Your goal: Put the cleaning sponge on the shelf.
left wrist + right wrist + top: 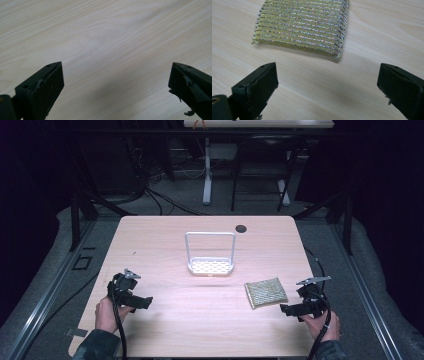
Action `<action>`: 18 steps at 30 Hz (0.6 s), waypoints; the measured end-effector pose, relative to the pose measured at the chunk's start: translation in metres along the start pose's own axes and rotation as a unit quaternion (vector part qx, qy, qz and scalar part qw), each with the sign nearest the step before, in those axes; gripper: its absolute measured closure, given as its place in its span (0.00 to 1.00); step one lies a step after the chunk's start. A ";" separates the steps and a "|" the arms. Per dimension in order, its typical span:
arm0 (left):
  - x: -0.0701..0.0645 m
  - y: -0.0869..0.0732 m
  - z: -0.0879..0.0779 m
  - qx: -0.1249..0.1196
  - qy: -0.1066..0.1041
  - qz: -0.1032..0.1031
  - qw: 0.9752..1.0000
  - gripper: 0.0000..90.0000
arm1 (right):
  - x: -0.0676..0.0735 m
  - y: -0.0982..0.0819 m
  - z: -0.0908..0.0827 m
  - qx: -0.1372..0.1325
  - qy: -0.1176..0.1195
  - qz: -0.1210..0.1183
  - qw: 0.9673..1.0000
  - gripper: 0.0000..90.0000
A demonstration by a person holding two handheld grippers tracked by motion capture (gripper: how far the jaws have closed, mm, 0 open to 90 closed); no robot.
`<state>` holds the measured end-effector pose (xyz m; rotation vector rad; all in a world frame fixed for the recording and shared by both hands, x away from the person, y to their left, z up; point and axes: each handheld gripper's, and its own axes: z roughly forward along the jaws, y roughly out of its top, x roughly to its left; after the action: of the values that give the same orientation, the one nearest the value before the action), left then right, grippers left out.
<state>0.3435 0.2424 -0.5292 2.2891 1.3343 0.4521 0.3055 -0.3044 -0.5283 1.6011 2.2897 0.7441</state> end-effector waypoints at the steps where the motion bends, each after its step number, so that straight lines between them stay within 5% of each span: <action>1: 0.000 0.000 0.000 0.000 0.000 0.000 1.000 0.00 | 0.000 0.000 0.000 0.000 0.000 0.000 1.000 0.03; 18: -0.006 0.002 0.001 0.005 -0.002 0.009 1.000 0.00 | 0.011 0.007 -0.001 -0.012 0.013 -0.025 1.000 0.02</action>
<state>0.3427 0.2363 -0.5294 2.3107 1.3178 0.4484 0.3068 -0.2928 -0.5231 1.5263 2.3212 0.7800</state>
